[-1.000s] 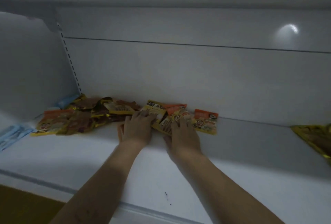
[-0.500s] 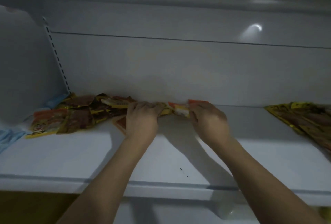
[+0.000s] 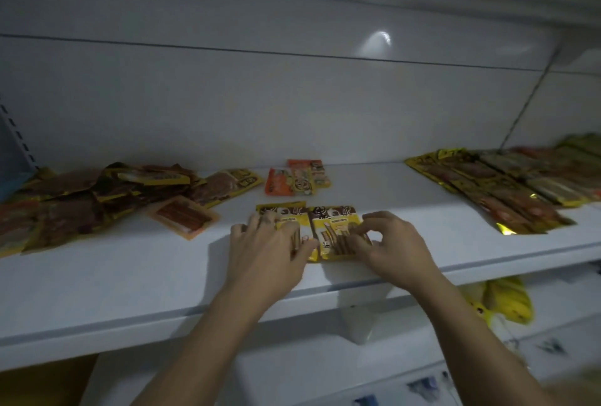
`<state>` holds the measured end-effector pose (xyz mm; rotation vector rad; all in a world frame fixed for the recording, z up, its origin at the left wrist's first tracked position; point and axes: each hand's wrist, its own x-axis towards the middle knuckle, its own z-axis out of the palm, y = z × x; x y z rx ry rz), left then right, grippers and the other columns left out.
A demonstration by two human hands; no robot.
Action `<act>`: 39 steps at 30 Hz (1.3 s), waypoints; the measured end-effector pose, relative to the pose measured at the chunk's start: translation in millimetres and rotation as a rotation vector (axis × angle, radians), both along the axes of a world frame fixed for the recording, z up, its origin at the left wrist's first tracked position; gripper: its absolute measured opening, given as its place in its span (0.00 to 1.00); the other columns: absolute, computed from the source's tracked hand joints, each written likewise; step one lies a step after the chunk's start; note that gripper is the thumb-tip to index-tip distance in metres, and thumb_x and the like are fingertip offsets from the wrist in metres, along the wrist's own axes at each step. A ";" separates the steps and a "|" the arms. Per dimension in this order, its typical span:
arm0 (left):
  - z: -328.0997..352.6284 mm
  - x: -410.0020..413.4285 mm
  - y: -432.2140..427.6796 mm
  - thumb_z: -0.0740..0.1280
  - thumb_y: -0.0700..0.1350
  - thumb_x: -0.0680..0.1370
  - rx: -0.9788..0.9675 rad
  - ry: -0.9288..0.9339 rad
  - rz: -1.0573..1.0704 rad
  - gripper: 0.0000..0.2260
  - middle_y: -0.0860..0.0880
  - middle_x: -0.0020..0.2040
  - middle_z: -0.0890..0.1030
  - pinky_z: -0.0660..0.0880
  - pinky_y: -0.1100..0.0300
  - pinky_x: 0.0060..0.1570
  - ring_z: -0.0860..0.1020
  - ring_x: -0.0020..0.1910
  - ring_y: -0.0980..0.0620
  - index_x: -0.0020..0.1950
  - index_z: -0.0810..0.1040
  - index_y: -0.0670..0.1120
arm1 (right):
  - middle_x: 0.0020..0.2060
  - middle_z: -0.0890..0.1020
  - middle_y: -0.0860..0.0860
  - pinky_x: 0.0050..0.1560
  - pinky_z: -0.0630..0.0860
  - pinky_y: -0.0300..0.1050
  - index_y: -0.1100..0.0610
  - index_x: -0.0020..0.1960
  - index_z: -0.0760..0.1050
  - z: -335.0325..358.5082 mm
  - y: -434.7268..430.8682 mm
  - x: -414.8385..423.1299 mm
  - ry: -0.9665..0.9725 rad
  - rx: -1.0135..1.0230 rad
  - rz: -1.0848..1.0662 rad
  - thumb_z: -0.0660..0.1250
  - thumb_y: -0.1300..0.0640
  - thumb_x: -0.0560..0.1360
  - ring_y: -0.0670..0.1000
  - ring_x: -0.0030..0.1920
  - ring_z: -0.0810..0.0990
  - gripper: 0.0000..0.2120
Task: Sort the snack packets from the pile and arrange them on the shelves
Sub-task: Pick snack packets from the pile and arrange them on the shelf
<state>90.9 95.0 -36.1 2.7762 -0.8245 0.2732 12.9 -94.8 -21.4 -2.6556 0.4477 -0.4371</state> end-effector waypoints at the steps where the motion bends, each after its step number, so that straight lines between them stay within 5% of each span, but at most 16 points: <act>1: 2.1 2.8 0.1 0.51 0.68 0.79 0.004 0.017 0.060 0.25 0.47 0.69 0.72 0.63 0.47 0.62 0.68 0.67 0.45 0.71 0.69 0.58 | 0.60 0.79 0.48 0.53 0.72 0.43 0.48 0.55 0.82 0.1 0.6 4.3 -0.015 0.020 -0.080 0.67 0.43 0.75 0.51 0.58 0.77 0.13; 5: 3.6 7.2 -2.2 0.49 0.68 0.79 0.117 0.130 0.194 0.30 0.41 0.69 0.72 0.63 0.45 0.62 0.68 0.67 0.39 0.77 0.58 0.56 | 0.56 0.82 0.50 0.55 0.73 0.48 0.43 0.63 0.75 -5.1 6.8 19.5 0.255 -0.069 -0.158 0.60 0.32 0.75 0.56 0.61 0.75 0.23; 8: 2.1 5.1 -8.5 0.50 0.66 0.80 0.153 0.169 0.199 0.29 0.41 0.70 0.72 0.61 0.45 0.63 0.67 0.68 0.40 0.77 0.61 0.55 | 0.58 0.81 0.53 0.57 0.71 0.49 0.45 0.66 0.73 -8.2 11.1 28.7 0.280 -0.094 -0.145 0.62 0.35 0.75 0.57 0.61 0.73 0.24; 12: 5.8 5.2 -15.6 0.65 0.60 0.78 -0.117 0.263 0.176 0.25 0.42 0.68 0.71 0.67 0.48 0.63 0.72 0.64 0.41 0.73 0.67 0.54 | 0.63 0.74 0.55 0.59 0.74 0.49 0.47 0.71 0.69 -6.6 11.5 29.6 0.163 0.149 -0.125 0.72 0.42 0.72 0.57 0.60 0.76 0.30; 16: 11.6 -1.5 -28.7 0.77 0.45 0.72 -0.538 0.377 0.090 0.25 0.47 0.64 0.72 0.72 0.56 0.58 0.76 0.58 0.46 0.68 0.75 0.54 | 0.59 0.74 0.53 0.46 0.75 0.41 0.48 0.67 0.73 -6.6 -0.7 17.1 0.001 0.399 -0.100 0.75 0.54 0.72 0.51 0.48 0.77 0.25; 20: 11.3 -18.9 -60.9 0.79 0.40 0.68 -0.764 0.431 0.029 0.23 0.53 0.58 0.78 0.76 0.47 0.59 0.77 0.59 0.48 0.60 0.79 0.54 | 0.50 0.78 0.47 0.39 0.79 0.40 0.50 0.59 0.78 -6.1 -30.4 -10.0 -0.147 0.574 -0.134 0.74 0.62 0.72 0.47 0.44 0.80 0.18; 25: 15.2 -51.4 -113.7 0.76 0.37 0.72 -0.883 0.447 -0.047 0.18 0.56 0.55 0.76 0.77 0.60 0.50 0.76 0.54 0.54 0.57 0.79 0.54 | 0.52 0.82 0.51 0.48 0.82 0.54 0.46 0.57 0.79 -5.2 -82.0 -53.3 -0.316 0.658 -0.207 0.74 0.63 0.72 0.52 0.48 0.83 0.18; 30: 28.0 -88.6 -174.4 0.72 0.34 0.75 -0.872 0.460 -0.145 0.20 0.55 0.59 0.76 0.79 0.49 0.57 0.77 0.60 0.50 0.62 0.77 0.53 | 0.52 0.80 0.44 0.46 0.81 0.43 0.46 0.59 0.78 4.4 -135.2 -110.2 -0.545 0.634 -0.297 0.71 0.63 0.75 0.46 0.50 0.81 0.17; 39: 40.2 -163.5 -281.2 0.74 0.36 0.73 -0.892 0.508 -0.406 0.25 0.52 0.62 0.78 0.78 0.50 0.58 0.78 0.59 0.51 0.65 0.76 0.56 | 0.50 0.82 0.44 0.48 0.83 0.48 0.45 0.59 0.78 7.6 -226.1 -220.2 -0.719 0.651 -0.385 0.71 0.65 0.75 0.44 0.47 0.83 0.19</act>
